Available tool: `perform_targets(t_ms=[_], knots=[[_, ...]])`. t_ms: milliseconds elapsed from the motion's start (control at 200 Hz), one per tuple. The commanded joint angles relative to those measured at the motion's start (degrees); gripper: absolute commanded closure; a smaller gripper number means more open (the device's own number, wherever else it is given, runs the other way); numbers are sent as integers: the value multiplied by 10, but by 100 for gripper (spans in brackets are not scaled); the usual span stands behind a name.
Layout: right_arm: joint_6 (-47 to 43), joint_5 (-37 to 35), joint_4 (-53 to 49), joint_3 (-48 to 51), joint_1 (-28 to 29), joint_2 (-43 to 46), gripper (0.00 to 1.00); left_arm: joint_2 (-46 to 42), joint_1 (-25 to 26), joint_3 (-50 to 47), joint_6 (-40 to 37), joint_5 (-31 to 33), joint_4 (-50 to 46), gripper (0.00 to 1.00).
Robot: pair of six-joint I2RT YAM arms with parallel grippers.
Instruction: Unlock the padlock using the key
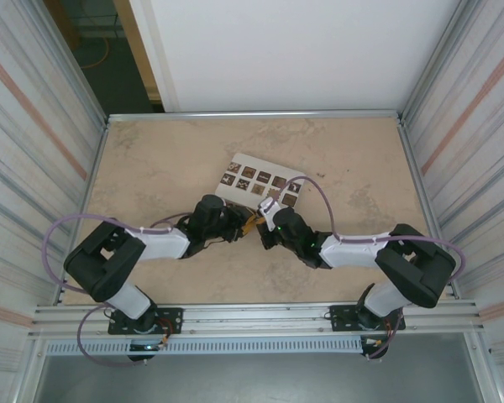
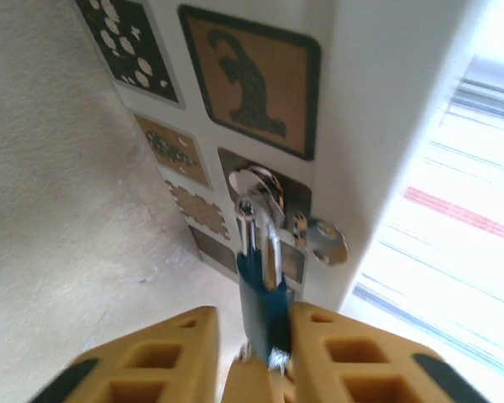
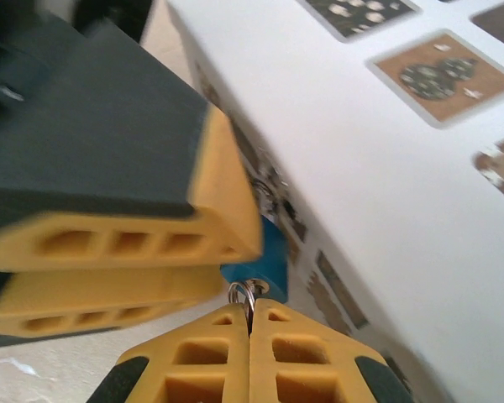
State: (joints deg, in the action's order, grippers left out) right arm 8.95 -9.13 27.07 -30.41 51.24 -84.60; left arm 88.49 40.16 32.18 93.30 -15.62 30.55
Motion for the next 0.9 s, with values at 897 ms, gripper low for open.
perform_targets(t_ms=[897], knots=[[303,360,-50,108,-290,62,100,-253,37,227,-522,265,-443,48]])
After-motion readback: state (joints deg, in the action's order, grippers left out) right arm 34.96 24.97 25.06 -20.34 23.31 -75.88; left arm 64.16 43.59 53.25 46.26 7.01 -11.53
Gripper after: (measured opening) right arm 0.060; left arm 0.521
